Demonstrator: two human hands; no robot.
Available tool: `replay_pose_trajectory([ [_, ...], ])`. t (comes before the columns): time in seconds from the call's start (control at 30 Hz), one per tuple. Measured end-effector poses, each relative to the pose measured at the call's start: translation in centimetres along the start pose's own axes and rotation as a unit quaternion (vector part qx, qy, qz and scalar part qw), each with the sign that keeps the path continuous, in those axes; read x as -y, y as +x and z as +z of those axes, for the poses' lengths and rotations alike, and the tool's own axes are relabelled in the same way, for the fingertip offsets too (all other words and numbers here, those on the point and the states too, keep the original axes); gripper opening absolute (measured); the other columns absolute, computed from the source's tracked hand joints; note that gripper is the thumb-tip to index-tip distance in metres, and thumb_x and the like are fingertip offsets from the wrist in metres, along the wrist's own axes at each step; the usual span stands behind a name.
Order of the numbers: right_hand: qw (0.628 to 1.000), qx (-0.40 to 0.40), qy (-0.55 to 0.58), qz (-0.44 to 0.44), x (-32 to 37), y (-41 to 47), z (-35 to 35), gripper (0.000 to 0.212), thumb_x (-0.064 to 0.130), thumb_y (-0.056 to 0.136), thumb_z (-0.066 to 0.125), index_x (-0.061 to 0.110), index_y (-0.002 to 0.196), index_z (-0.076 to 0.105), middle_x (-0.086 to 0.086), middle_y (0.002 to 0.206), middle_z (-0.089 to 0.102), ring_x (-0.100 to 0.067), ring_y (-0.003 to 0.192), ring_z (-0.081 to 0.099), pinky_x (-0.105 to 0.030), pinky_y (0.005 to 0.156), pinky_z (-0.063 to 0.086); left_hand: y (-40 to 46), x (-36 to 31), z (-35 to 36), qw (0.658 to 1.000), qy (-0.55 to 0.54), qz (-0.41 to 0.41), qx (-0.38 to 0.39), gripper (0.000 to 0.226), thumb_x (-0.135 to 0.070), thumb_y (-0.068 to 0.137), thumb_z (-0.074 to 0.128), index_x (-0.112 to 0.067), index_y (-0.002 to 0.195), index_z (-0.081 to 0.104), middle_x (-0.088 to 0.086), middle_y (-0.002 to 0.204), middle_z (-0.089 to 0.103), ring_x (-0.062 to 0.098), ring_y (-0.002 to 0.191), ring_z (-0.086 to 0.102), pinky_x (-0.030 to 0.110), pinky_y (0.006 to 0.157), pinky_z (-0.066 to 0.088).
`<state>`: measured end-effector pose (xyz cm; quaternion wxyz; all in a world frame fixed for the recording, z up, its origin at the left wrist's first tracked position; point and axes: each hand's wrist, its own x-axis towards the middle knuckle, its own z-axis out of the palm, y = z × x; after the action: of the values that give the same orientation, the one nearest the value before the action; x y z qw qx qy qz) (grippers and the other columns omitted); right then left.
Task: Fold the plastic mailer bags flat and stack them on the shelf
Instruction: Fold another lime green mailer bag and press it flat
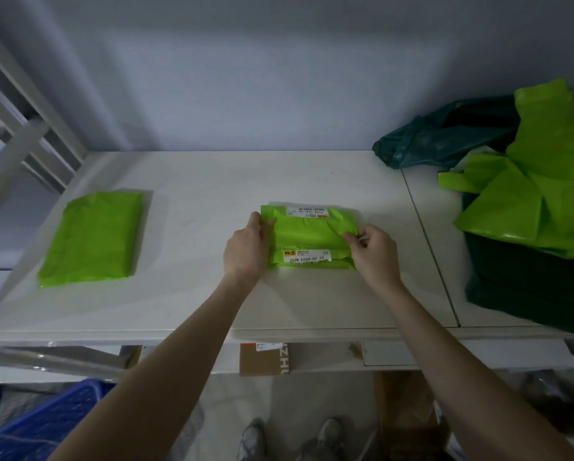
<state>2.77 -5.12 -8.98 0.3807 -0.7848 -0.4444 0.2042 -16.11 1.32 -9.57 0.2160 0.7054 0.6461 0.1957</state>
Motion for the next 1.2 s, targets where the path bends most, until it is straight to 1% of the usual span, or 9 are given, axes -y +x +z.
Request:
replay_pose_trajectory([
  [0.13,0.999,-0.004,-0.034,-0.005,0.0,-0.3,0.2,0.032,0.025,0.089,0.061,0.017,0.065,0.042,0.001,0.065,0.053,-0.028,0.070,0.055,-0.030,0.059,0.032,0.1,-0.2,0.2,0.997,0.076,0.009,0.010,0.030,-0.028,0.103,0.027,-0.007,0.119,0.040,0.025,0.095,0.062,0.042,0.087,0.059,0.038,0.062,0.037],
  [0.5,0.974,-0.057,-0.190,-0.107,-0.7,-1.8,1.3,0.036,0.020,0.094,0.052,0.007,0.127,0.043,-0.017,0.106,0.055,-0.038,0.088,0.058,-0.040,0.061,0.047,0.1,-0.2,0.4,0.973,0.222,0.055,-0.006,0.051,-0.021,0.101,0.038,-0.016,0.147,0.017,0.014,0.088,0.064,0.034,0.086,0.060,0.037,0.065,0.042],
  [0.6,0.937,-0.075,-0.282,-0.193,-1.2,-1.8,1.5,0.053,0.002,0.080,0.063,0.015,0.129,0.049,-0.018,0.111,0.053,-0.037,0.090,0.054,-0.040,0.063,0.051,0.1,0.2,0.1,0.939,0.319,0.119,-0.051,0.069,-0.014,0.073,0.074,-0.022,0.136,0.047,0.007,0.067,0.060,0.027,0.066,0.056,0.030,0.052,0.039],
  [0.67,0.923,-0.047,-0.312,-0.222,-1.5,-1.3,1.4,0.059,-0.004,0.071,0.061,0.015,0.127,0.054,-0.016,0.123,0.054,-0.037,0.098,0.053,-0.042,0.070,0.049,0.5,1.0,0.6,0.931,0.327,0.132,-0.098,0.054,-0.020,0.063,0.082,-0.020,0.113,0.061,0.007,0.066,0.056,0.027,0.058,0.053,0.027,0.048,0.030],
  [0.8,0.940,0.011,-0.289,-0.184,-1.3,-0.9,0.9,0.043,0.020,0.084,0.039,0.010,0.120,0.061,-0.004,0.122,0.062,-0.031,0.109,0.055,-0.044,0.083,0.046,0.3,1.2,0.6,0.964,0.238,0.099,-0.068,0.021,-0.027,0.088,0.060,-0.016,0.106,0.061,0.012,0.091,0.054,0.031,0.080,0.052,0.034,0.061,0.031],
  [0.87,0.947,0.040,-0.276,-0.159,-1.0,-0.9,0.6,0.056,0.032,0.087,0.023,0.012,0.127,0.056,-0.001,0.129,0.058,-0.025,0.119,0.048,-0.041,0.091,0.039,0.3,1.2,0.8,0.978,0.194,0.055,-0.062,0.024,-0.026,0.097,0.044,-0.022,0.117,0.056,0.011,0.110,0.050,0.032,0.098,0.046,0.037,0.072,0.029],
  [0.97,0.961,0.061,-0.242,-0.116,-0.7,-0.6,0.5,0.050,0.030,0.091,0.033,0.014,0.137,0.044,-0.001,0.141,0.046,-0.021,0.131,0.033,-0.039,0.103,0.027,0.4,1.5,0.5,0.979,0.182,0.049,-0.075,0.035,-0.023,0.095,0.037,-0.024,0.125,0.054,0.008,0.127,0.046,0.031,0.112,0.041,0.038,0.082,0.031],
  [1.07,0.967,0.003,-0.192,-0.165,0.8,-0.5,0.8,0.057,0.029,0.085,0.032,0.007,0.136,0.045,-0.009,0.145,0.041,-0.027,0.133,0.034,-0.042,0.109,0.028,0.5,0.9,0.0,0.979,0.122,0.123,-0.109,0.054,-0.029,0.088,0.022,-0.015,0.131,0.051,0.010,0.137,0.045,0.031,0.124,0.041,0.041,0.094,0.035],
  [1.2,0.937,0.059,-0.248,-0.238,3.0,0.2,3.2,0.064,0.036,0.090,0.011,0.008,0.140,0.040,-0.007,0.149,0.036,-0.023,0.138,0.032,-0.043,0.112,0.025,0.6,-1.3,1.6,0.955,0.091,0.279,0.041,0.070,-0.040,0.087,0.006,-0.009,0.146,0.030,0.008,0.153,0.029,0.024,0.142,0.024,0.035,0.116,0.017],
])
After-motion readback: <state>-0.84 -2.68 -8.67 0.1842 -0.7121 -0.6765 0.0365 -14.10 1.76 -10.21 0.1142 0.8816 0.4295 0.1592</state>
